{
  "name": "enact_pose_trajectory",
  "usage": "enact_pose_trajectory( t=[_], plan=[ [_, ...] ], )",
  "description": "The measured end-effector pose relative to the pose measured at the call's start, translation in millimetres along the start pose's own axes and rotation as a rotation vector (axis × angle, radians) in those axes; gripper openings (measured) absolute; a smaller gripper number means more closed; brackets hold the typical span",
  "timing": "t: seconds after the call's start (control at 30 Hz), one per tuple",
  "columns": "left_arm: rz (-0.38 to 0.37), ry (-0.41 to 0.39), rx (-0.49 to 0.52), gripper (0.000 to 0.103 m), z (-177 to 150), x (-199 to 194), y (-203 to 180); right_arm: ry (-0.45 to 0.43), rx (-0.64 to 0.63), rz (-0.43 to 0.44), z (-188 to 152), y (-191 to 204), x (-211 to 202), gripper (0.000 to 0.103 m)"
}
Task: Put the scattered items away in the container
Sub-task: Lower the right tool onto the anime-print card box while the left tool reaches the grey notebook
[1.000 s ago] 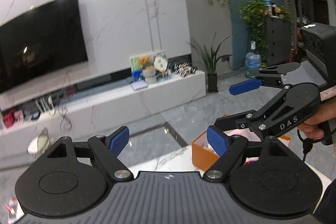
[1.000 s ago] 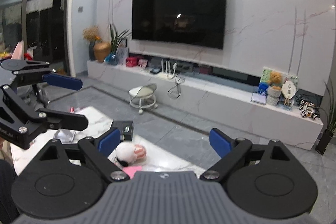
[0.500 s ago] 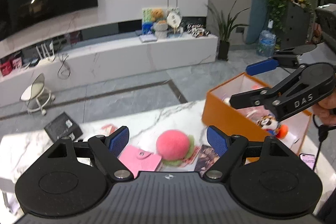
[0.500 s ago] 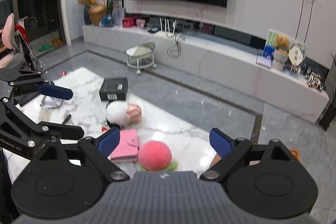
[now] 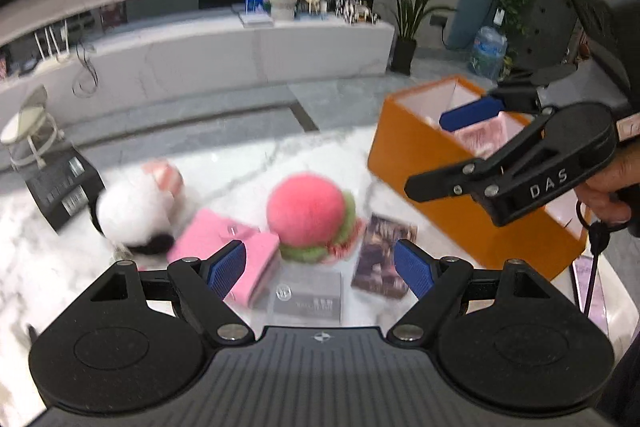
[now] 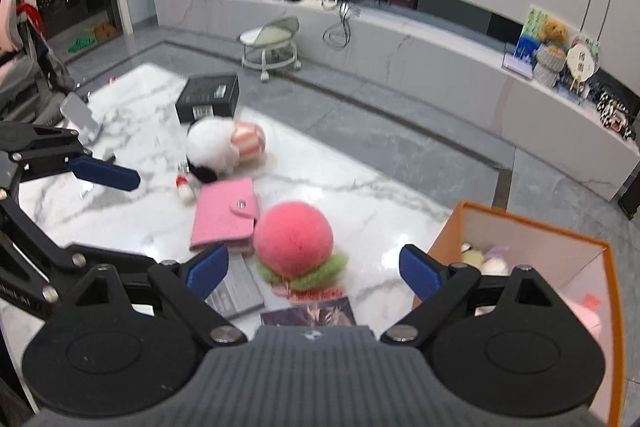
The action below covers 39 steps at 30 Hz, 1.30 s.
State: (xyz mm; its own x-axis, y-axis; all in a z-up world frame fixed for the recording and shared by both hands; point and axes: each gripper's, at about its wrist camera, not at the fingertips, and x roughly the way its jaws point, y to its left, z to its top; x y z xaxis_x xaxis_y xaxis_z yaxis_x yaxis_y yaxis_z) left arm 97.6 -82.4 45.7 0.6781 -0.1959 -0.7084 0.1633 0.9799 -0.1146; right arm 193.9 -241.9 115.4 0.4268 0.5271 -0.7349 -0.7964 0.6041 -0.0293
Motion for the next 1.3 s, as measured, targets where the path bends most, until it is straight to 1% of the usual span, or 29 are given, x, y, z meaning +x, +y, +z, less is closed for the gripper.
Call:
enact_pose_trajectory(
  t=[0.2,0.37,0.53,0.63,0.73,0.87,0.93,1.0,1.07,1.3],
  plan=[
    [-0.036,0.061,-0.043,0.096,-17.5,23.4,10.0,0.065,-0.014,0.002,-8.3,0.7,27.1,0.093],
    [-0.036,0.094,-0.061,0.096,-24.7,36.7,16.0,0.103,-0.041,-0.009,-13.4,7.3,46.2,0.093],
    [-0.040,0.135,-0.071,0.096,-32.1,55.1,15.5,0.155,-0.100,-0.055,-20.9,13.3,62.6,0.093],
    [-0.032,0.160,-0.051,0.096,-38.7,66.0,12.6,0.182,-0.107,-0.050,-26.1,14.5,72.5,0.093],
    [-0.001,0.166,-0.027,0.096,-43.8,70.9,9.5,0.206,-0.123,-0.059,-30.8,15.4,80.3,0.093],
    [0.019,0.154,0.007,0.096,-47.9,75.2,5.3,0.235,-0.129,-0.062,-35.7,14.0,88.6,0.094],
    [0.033,0.146,0.044,0.097,-49.0,77.2,1.4,0.245,-0.127,-0.063,-38.1,12.9,92.8,0.094],
    [0.052,0.147,0.074,0.099,-50.0,80.7,-1.8,0.255,-0.127,-0.063,-40.5,12.2,97.0,0.095],
    [0.053,0.143,0.089,0.103,-51.3,82.9,-3.5,0.263,-0.125,-0.058,-43.0,11.2,100.9,0.096],
    [0.063,0.132,0.141,0.103,-54.1,87.5,-8.3,0.290,-0.103,-0.031,-50.5,7.7,114.6,0.096]
  ],
)
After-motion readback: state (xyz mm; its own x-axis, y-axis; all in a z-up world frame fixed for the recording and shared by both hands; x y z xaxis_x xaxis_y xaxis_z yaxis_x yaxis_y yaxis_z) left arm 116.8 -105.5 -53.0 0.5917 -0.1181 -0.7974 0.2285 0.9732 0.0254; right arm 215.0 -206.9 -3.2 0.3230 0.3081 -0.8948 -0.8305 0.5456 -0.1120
